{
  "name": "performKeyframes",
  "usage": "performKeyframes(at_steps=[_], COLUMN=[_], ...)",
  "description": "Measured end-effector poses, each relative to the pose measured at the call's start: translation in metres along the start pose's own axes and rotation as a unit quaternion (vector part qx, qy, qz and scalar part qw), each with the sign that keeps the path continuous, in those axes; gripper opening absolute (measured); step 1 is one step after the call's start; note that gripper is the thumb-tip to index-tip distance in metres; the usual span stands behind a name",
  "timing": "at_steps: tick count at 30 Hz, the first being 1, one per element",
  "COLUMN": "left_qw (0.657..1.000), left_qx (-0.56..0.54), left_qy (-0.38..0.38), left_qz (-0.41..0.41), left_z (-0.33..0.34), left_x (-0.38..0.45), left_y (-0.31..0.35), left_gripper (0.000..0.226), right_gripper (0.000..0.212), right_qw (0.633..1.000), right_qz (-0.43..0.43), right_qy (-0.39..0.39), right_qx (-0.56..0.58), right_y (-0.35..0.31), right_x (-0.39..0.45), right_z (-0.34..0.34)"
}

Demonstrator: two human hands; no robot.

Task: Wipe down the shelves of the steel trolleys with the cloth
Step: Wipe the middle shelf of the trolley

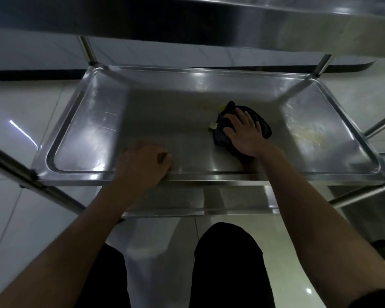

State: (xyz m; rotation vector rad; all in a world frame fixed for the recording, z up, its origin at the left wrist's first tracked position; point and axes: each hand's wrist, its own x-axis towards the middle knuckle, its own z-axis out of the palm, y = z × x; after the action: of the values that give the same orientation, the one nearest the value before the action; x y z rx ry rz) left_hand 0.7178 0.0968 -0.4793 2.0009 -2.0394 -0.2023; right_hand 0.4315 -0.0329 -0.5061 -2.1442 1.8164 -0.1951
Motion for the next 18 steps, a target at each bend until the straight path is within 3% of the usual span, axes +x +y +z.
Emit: performKeyframes(at_steps=[3, 6, 10, 18], left_qw=[0.994, 0.990, 0.993, 0.990], left_qx=[0.059, 0.075, 0.080, 0.106], left_qy=[0.080, 0.035, 0.009, 0.049], left_qz=[-0.052, -0.111, -0.092, -0.080], left_z=[-0.016, -0.021, -0.023, -0.008], left_x=[0.004, 0.002, -0.002, -0.015], left_y=[-0.051, -0.080, -0.087, -0.108], left_gripper=[0.020, 0.029, 0.034, 0.028], right_gripper=[0.047, 0.047, 0.048, 0.052], right_qw=[1.000, 0.998, 0.994, 0.975], right_qz=[-0.015, -0.065, -0.100, -0.189], right_qy=[-0.006, -0.008, -0.044, -0.119], right_qx=[-0.015, -0.020, -0.013, -0.018], right_y=[-0.016, -0.058, -0.123, -0.246], right_x=[0.007, 0.018, 0.045, 0.090], right_z=[0.003, 0.017, 0.038, 0.074])
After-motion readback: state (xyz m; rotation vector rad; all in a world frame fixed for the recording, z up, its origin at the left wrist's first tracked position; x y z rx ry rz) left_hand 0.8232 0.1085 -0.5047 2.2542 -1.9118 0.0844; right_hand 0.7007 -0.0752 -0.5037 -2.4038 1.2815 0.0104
